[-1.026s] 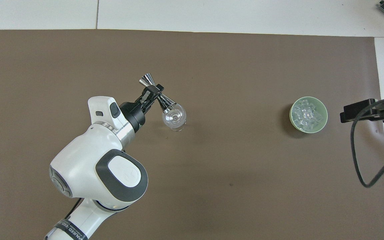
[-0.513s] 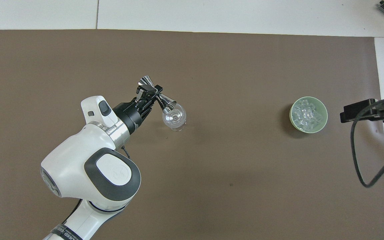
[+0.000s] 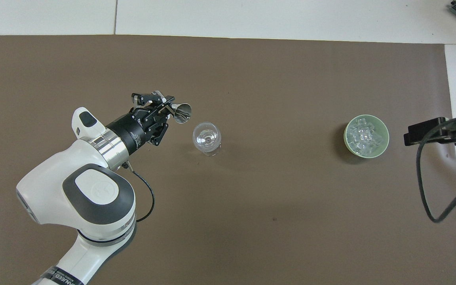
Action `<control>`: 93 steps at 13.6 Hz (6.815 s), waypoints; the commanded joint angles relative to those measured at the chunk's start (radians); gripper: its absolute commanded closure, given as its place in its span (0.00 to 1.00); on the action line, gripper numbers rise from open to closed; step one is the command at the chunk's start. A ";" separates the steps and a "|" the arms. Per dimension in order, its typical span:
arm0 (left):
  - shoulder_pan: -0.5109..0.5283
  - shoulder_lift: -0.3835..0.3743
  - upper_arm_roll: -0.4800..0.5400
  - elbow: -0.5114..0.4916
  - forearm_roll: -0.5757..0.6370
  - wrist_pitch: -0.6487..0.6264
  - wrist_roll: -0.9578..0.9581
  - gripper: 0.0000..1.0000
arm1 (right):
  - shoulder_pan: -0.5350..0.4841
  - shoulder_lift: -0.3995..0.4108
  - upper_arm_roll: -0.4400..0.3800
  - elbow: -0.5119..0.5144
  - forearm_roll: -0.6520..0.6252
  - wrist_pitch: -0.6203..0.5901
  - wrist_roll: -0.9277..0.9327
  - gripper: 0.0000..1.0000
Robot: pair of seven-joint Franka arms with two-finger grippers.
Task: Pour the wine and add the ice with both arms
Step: 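Carry the jigger back and lower it to its spot, then release the jigger with the left gripper while the right gripper reaches the green cup, then grasp the green ice cup with the right gripper and lift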
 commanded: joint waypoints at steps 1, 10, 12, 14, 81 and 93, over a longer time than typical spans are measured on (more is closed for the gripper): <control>0.063 -0.054 -0.002 -0.064 -0.019 -0.075 -0.123 1.00 | 0.003 -0.017 -0.008 -0.023 0.006 0.010 -0.011 0.00; 0.238 -0.052 0.001 -0.121 -0.019 -0.196 -0.679 1.00 | 0.003 -0.017 -0.008 -0.023 0.006 0.010 -0.011 0.00; 0.290 -0.042 0.001 -0.134 -0.019 -0.236 -0.718 1.00 | 0.003 -0.017 -0.008 -0.023 0.006 0.010 -0.011 0.00; 0.343 -0.026 0.003 -0.138 -0.017 -0.299 -0.713 1.00 | 0.003 -0.017 -0.008 -0.023 0.006 0.010 -0.011 0.00; 0.792 -0.072 -0.008 0.279 1.088 -1.040 0.038 0.00 | -0.097 0.187 -0.015 -0.652 -0.053 0.945 -0.204 1.00; 0.493 -0.071 0.058 0.437 1.458 -1.161 0.417 0.00 | 0.124 0.024 0.074 -0.488 -0.032 0.818 0.081 1.00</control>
